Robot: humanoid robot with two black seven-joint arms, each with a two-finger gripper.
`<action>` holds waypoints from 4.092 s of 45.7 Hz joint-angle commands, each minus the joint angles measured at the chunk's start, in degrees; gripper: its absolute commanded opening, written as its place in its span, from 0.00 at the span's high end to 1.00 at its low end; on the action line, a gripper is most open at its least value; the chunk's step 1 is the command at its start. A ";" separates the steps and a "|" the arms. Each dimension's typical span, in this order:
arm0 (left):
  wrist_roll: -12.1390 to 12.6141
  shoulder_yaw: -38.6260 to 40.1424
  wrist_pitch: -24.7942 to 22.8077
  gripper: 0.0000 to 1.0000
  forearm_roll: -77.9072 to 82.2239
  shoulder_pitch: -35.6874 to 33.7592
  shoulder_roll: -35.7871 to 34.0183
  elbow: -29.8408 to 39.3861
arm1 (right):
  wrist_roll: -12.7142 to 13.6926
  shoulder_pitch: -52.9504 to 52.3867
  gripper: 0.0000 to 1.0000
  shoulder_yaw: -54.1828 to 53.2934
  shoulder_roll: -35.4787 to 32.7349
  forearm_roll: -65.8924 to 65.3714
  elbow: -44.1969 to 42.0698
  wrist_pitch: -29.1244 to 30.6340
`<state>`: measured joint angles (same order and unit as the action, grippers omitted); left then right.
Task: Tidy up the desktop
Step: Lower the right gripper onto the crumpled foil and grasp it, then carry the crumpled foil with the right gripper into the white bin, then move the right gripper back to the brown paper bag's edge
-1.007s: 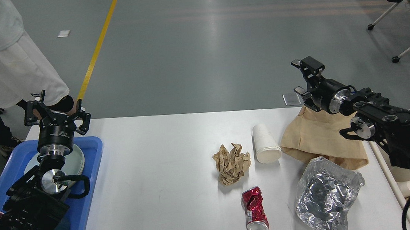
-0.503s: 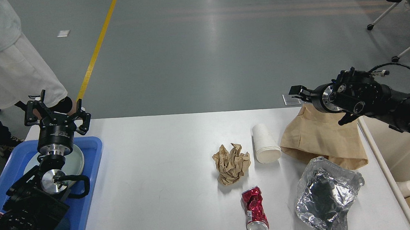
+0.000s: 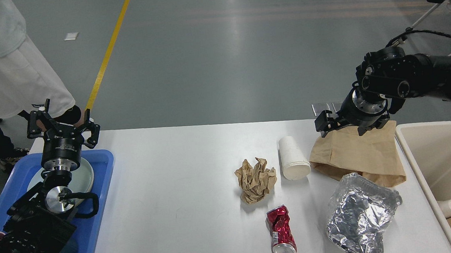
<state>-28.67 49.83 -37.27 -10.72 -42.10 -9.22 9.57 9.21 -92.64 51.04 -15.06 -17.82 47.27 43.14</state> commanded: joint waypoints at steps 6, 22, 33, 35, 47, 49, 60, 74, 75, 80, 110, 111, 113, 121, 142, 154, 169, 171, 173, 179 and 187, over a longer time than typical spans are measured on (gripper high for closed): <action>0.02 0.00 0.00 0.04 0.00 0.00 -0.01 0.01 | -0.07 -3.78 0.00 -0.77 -0.59 0.16 3.97 11.86; 0.02 0.00 0.00 0.04 0.00 0.00 -0.01 0.01 | 0.02 13.80 0.00 -6.30 -0.24 0.24 -2.79 7.93; 0.02 0.00 0.00 0.04 0.00 0.00 -0.01 0.01 | 0.02 18.99 0.00 -9.21 -0.06 0.24 -6.66 1.52; 0.02 0.00 0.00 0.04 0.00 0.00 -0.01 0.01 | 0.02 19.86 0.00 -9.47 -0.06 0.33 -7.19 0.90; 0.02 0.00 0.00 0.04 0.00 0.00 -0.01 0.01 | 0.11 25.23 0.02 -11.14 1.61 0.24 -11.23 0.02; 0.02 0.00 0.00 0.04 0.00 0.00 -0.01 0.01 | 0.11 25.76 0.03 -11.32 2.05 0.33 -11.94 -0.07; 0.02 0.00 0.00 0.04 0.00 0.00 -0.01 0.01 | 0.20 28.92 0.50 -11.67 2.49 2.70 -12.47 -4.11; 0.02 0.00 0.00 0.04 0.00 0.00 -0.01 0.01 | 0.29 30.33 1.00 -10.88 0.82 2.62 -10.62 -3.33; 0.02 0.00 0.00 0.04 0.00 0.00 -0.01 0.01 | 0.29 30.33 1.00 -10.96 0.04 2.70 -10.45 -3.15; 0.02 0.00 0.00 0.04 0.00 0.00 -0.01 -0.08 | 0.29 29.98 1.00 -11.23 -4.53 2.70 -7.90 -3.15; 0.02 0.00 0.00 0.04 0.00 0.00 -0.01 0.01 | 0.29 5.47 1.00 -11.84 -30.12 2.18 14.08 3.88; 0.02 0.00 0.00 0.04 0.00 0.00 -0.01 0.01 | 0.29 4.15 1.00 -11.84 -30.47 2.18 13.99 4.49; 0.02 0.00 0.00 0.04 0.00 0.00 -0.01 -0.08 | 0.29 1.51 1.00 -11.93 -31.17 2.26 13.99 5.46; 0.02 0.00 0.00 0.04 0.00 0.00 -0.01 0.01 | 0.11 -7.90 1.00 -14.65 -33.54 2.62 12.24 4.85; 0.02 0.00 0.00 0.04 0.00 0.00 -0.01 0.01 | 0.11 6.49 1.00 -25.11 -34.07 2.70 -11.67 -3.57; 0.02 0.00 0.00 0.04 0.00 0.00 -0.01 0.01 | -0.07 30.84 0.65 -25.38 -28.63 2.71 -18.35 -30.91; 0.02 0.00 0.00 0.04 0.00 0.00 -0.01 0.01 | 0.02 44.12 0.00 -24.32 -20.63 2.70 -26.44 -33.73; 0.02 -0.09 0.00 0.04 0.00 0.00 -0.01 0.01 | 0.02 44.30 0.00 -24.24 -20.36 2.70 -26.35 -33.73; 0.02 0.00 0.00 0.04 0.00 0.00 -0.01 0.01 | 0.02 43.95 0.00 -24.24 -19.92 2.62 -26.27 -33.65; 0.02 0.00 0.00 0.04 0.00 0.00 -0.01 -0.08 | 0.02 39.57 0.00 -23.80 -17.56 1.48 -25.48 -33.29; 0.02 -0.09 -0.08 0.04 0.00 0.00 -0.01 0.01 | 0.02 28.50 0.00 -11.34 -11.93 -2.48 -23.10 -33.03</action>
<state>-28.65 49.80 -37.27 -10.72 -42.10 -9.23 9.57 9.23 -56.90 31.13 -30.72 -18.39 22.69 10.03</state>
